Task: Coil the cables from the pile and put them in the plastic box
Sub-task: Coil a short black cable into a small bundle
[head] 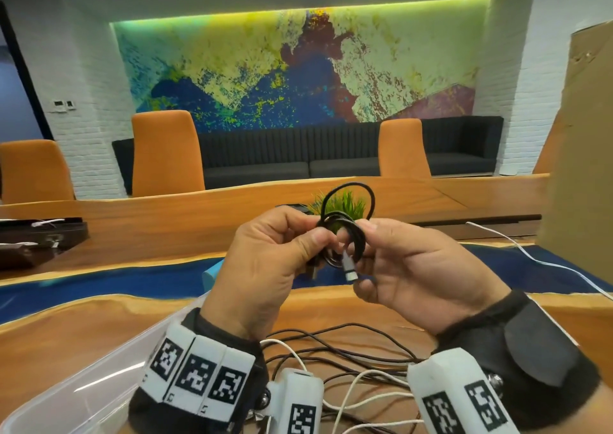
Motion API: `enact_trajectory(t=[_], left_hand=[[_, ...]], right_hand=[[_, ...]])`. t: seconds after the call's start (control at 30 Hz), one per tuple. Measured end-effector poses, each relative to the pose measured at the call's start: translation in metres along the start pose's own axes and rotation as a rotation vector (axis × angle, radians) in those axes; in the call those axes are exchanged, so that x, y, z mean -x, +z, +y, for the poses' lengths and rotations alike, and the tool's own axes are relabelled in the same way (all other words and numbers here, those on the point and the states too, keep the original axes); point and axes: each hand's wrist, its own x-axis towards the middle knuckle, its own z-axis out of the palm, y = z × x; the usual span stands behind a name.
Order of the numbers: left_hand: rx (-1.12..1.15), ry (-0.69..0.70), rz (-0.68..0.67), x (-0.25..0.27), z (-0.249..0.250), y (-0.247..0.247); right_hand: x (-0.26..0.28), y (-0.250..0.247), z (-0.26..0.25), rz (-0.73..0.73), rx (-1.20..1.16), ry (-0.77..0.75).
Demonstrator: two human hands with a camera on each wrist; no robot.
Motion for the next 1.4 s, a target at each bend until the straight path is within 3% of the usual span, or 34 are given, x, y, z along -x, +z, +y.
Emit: enact_trajectory(t=[0.13, 0.3, 0.43, 0.53, 0.7, 0.77, 0.83, 0.9, 0.97, 1.03, 1.13, 1.23, 1.3, 1.4], left_hand=[[-0.069, 0.091, 0.066, -0.001, -0.001, 0.002], [-0.240, 0.100, 0.145, -0.004, -0.004, -0.006], [-0.301, 0.032, 0.238, -0.009, 0.005, -0.030], [-0.444, 0.019, 0.157, -0.010, 0.006, -0.032], [-0.829, 0.101, 0.039, -0.009, -0.004, -0.024], [-0.806, 0.095, 0.019, -0.009, -0.002, -0.024], [-0.577, 0.010, 0.040, -0.008, 0.001, -0.026], [-0.292, -0.105, 0.101, -0.009, 0.005, -0.028], [-0.057, -0.174, 0.112, -0.009, 0.007, -0.025], [0.088, -0.199, 0.088, -0.007, 0.006, -0.016], [0.129, -0.197, 0.042, -0.004, 0.002, -0.006], [0.098, -0.143, 0.029, -0.005, 0.001, -0.006], [0.057, -0.107, 0.025, -0.004, 0.003, -0.007], [0.006, -0.078, 0.009, -0.001, 0.002, -0.003]], right_hand=[[0.004, 0.006, 0.004, -0.115, 0.109, 0.060], [0.003, 0.011, 0.002, 0.009, 0.422, -0.015], [0.008, -0.004, -0.017, 0.296, 0.987, -0.305], [0.014, -0.018, -0.031, 0.459, 1.313, -0.586], [0.026, -0.016, -0.044, 0.568, 1.398, -0.854], [0.027, -0.011, -0.043, 0.590, 1.371, -0.932], [0.025, -0.013, -0.039, 0.582, 1.380, -0.908], [0.019, -0.022, -0.035, 0.536, 1.490, -0.746], [0.010, -0.028, -0.028, 0.421, 1.664, -0.536], [0.001, -0.027, -0.016, 0.271, 1.799, -0.422], [-0.005, -0.021, -0.005, 0.214, 1.668, -0.512], [-0.007, -0.019, -0.004, 0.430, 1.156, -0.604], [-0.006, -0.013, -0.005, 0.469, 0.702, -0.531], [-0.006, -0.003, -0.004, 0.406, 0.285, -0.384]])
